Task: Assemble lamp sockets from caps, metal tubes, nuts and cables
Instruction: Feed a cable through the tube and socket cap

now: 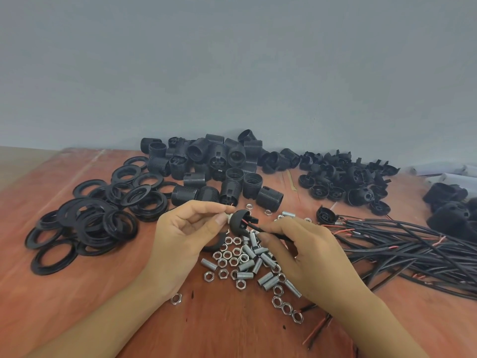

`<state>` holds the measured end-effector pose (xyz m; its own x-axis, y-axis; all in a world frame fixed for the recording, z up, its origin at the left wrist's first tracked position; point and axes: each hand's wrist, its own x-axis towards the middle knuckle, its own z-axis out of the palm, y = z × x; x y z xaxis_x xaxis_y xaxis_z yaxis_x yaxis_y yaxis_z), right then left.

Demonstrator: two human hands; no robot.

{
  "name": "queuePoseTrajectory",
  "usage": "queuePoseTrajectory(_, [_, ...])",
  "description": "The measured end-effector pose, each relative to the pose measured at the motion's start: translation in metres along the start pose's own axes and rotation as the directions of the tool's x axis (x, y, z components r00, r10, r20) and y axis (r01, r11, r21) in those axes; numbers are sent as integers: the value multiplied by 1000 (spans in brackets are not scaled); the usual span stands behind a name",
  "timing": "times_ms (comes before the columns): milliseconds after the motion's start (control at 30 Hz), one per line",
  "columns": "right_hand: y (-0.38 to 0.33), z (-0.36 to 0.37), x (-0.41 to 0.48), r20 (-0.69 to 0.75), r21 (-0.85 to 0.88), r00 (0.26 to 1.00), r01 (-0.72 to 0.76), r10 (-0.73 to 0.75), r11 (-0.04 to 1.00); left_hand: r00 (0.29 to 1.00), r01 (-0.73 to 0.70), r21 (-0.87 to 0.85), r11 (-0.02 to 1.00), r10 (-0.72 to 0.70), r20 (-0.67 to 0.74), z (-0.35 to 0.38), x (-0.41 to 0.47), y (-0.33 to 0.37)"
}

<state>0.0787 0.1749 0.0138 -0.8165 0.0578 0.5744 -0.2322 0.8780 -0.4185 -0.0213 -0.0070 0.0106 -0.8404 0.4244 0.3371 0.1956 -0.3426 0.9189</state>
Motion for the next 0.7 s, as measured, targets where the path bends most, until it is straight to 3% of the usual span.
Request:
queuePoseTrajectory(267, [-4,1,1,-120,-53,992,24,-30,998,996,80,-110,991,-84,-27,2,0,2])
queuePoseTrajectory(533, [-7,1,1,-131,-63,988,72,-80,995,988,138,-201,970,-149,-42,3,1,3])
queuePoseTrajectory(700, [-9,2,2,-144,-74,986,74,-84,995,996,92,-149,985,-94,-9,4,0,3])
